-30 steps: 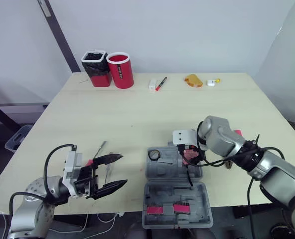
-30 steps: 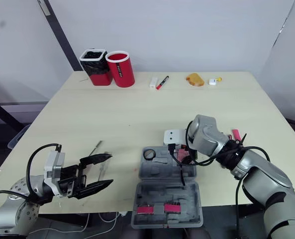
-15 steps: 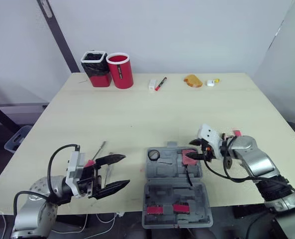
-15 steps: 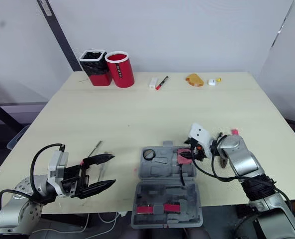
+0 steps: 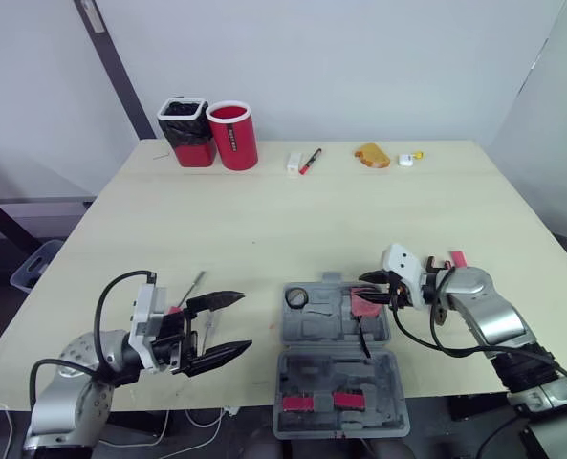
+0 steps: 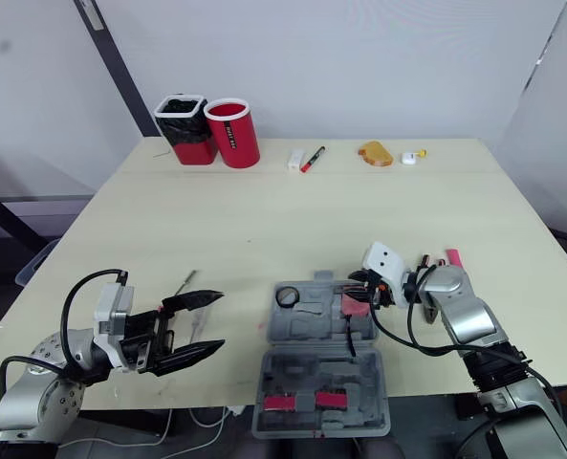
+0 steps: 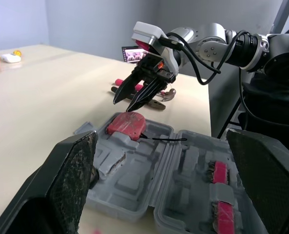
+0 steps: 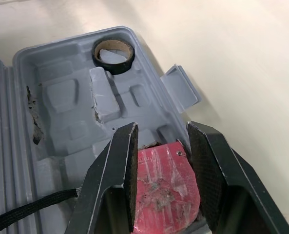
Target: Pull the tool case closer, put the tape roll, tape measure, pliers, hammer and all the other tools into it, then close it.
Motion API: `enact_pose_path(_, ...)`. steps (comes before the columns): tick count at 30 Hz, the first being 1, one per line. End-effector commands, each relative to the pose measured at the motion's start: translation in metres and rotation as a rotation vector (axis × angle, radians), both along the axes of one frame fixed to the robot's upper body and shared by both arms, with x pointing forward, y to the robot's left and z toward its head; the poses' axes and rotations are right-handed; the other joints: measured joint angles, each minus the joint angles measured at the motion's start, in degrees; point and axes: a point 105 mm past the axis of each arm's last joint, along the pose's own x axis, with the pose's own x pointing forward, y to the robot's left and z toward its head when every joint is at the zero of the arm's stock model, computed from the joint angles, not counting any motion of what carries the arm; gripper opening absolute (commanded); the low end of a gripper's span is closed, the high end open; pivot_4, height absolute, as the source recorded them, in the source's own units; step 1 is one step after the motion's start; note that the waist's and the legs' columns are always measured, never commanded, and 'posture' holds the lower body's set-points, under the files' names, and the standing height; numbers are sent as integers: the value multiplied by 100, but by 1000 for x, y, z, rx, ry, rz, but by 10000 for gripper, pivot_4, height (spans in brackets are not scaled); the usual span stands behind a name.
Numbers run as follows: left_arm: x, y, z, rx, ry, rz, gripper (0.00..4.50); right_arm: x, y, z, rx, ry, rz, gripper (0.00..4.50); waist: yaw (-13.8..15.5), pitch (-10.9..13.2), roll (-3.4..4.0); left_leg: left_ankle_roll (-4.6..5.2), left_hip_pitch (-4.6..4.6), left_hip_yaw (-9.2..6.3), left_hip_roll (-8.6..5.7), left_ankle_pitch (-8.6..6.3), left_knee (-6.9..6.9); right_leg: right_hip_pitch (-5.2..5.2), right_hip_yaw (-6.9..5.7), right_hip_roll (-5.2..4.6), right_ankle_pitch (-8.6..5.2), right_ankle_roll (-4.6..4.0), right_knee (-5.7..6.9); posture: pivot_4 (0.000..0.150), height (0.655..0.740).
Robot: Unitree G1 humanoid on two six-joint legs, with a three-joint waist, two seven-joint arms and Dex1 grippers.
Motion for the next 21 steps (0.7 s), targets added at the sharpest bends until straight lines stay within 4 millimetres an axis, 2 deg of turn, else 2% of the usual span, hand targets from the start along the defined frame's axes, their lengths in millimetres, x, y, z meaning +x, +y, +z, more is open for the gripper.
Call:
enact_pose_path(1, 1, 1, 3, 5, -19, 1, 45000, 0, -6, -6, 5, -11, -17, 16824, 6, 0, 0, 0, -1, 0, 0, 0, 0, 0, 0, 0, 0, 0, -1, 1500, 7400)
enact_pose_path(9, 2, 0, 1, 5, -15, 1, 45000, -2, -16, -34, -5, 24, -67, 16824, -7, -1, -2, 0, 3, 1, 0, 0, 0, 0, 4, 2, 0, 0, 1, 1500, 7400)
enact_pose_path(16, 5, -8, 6, 2, -21, 4, 45000, -16, -27, -86, -75, 137, -106, 16824, -2, -16, -19, 0, 16, 1, 0, 0, 0, 15, 4, 1, 0, 0, 1, 1500, 7400)
enact_pose_path(19, 8, -8, 5, 1, -20, 26, 45000, -19, -29, -101, -89, 179, -121, 16824, -9, -46, -43, 0, 29, -1, 2, 0, 1, 19, 6, 2, 0, 0, 2, 1500, 7400)
enact_pose_path(21, 11, -7, 4, -6, -19, 58, 45000, -18, -30, -102, -64, 179, -139, 16824, -11, -68, -56, 0, 39, -4, 6, 0, 0, 23, 8, 3, -1, -1, 2, 1500, 7400)
